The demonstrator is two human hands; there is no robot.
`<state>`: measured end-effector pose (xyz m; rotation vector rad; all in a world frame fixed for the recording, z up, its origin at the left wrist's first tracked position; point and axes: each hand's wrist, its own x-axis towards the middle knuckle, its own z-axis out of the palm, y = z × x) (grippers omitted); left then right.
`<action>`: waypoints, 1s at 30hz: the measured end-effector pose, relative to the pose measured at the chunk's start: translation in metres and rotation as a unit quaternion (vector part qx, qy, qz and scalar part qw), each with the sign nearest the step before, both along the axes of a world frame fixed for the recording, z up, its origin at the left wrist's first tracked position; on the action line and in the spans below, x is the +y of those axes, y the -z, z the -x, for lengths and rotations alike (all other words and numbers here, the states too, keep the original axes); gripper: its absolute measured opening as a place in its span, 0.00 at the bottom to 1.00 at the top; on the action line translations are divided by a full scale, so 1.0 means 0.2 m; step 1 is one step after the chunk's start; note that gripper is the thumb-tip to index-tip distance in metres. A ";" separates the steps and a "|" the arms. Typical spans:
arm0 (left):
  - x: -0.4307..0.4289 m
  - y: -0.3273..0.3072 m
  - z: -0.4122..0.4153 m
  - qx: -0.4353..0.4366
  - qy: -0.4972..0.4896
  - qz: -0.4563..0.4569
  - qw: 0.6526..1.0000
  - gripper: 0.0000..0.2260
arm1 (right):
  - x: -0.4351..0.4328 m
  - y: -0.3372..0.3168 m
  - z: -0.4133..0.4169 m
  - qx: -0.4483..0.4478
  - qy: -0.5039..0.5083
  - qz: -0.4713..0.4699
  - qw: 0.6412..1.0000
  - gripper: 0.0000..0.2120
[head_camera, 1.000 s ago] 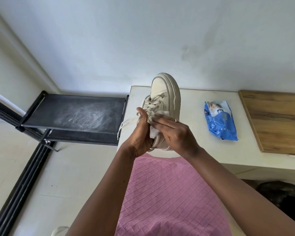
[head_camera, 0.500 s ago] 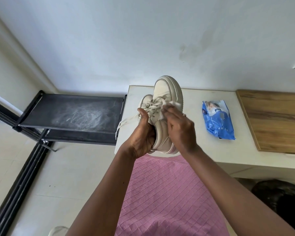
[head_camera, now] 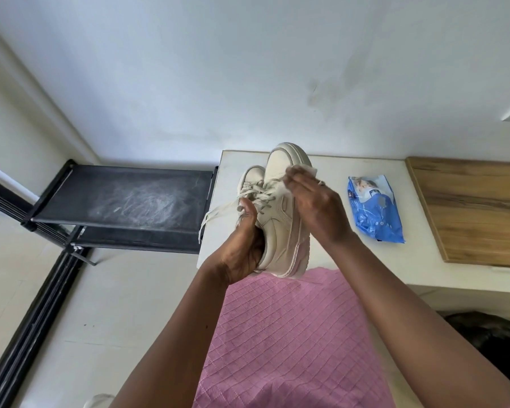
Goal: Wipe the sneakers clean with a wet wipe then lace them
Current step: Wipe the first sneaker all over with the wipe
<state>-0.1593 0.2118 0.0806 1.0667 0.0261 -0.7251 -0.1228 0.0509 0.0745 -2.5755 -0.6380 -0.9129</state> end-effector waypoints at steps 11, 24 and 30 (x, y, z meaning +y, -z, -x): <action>0.03 0.03 0.02 0.033 -0.023 -0.006 0.999 0.38 | 0.20 0.20 0.35 0.053 0.020 -0.112 0.992 0.11; 0.01 0.03 0.03 0.089 -0.040 -0.028 0.995 0.13 | 0.10 -0.01 -0.05 0.058 0.073 -0.061 0.994 0.15; 0.00 0.04 0.04 0.115 -0.071 0.002 0.991 0.12 | 0.13 -0.11 -0.14 0.126 0.170 -0.078 0.974 0.22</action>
